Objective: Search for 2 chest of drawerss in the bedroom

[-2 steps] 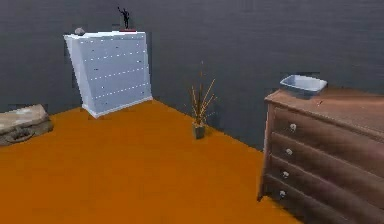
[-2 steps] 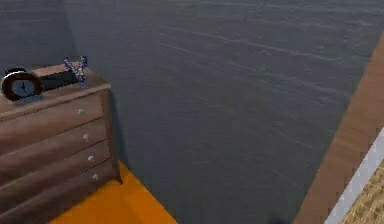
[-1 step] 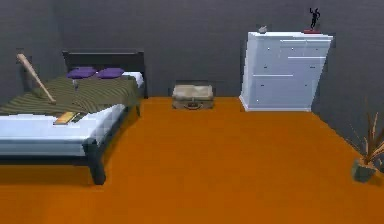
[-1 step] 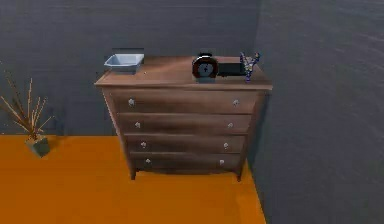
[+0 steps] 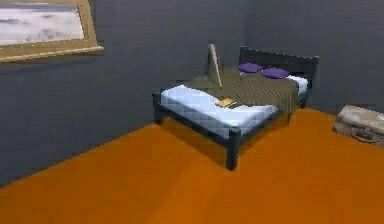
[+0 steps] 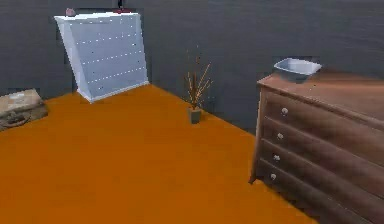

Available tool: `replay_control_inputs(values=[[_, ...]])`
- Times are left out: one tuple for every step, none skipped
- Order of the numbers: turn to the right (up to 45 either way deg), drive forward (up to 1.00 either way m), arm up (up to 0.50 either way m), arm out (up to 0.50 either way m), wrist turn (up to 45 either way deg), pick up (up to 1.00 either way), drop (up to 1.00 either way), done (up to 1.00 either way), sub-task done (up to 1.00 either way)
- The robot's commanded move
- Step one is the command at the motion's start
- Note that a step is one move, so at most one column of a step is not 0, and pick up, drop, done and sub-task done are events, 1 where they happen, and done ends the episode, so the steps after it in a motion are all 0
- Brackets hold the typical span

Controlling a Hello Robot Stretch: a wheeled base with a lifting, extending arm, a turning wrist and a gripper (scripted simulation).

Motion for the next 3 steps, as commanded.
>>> replay_control_inputs(values=[[-24.0, 0.0, 0.0, 0.0, 0.0, 0.0, 0.0, 0.0, 0.0], [0.0, 0.25, 0.0, 0.0, 0.0, 0.0, 0.0, 0.0, 0.0], [45.0, 0.0, 0.0, 0.0, 0.0, 0.0, 0.0, 0.0, 0.0]])
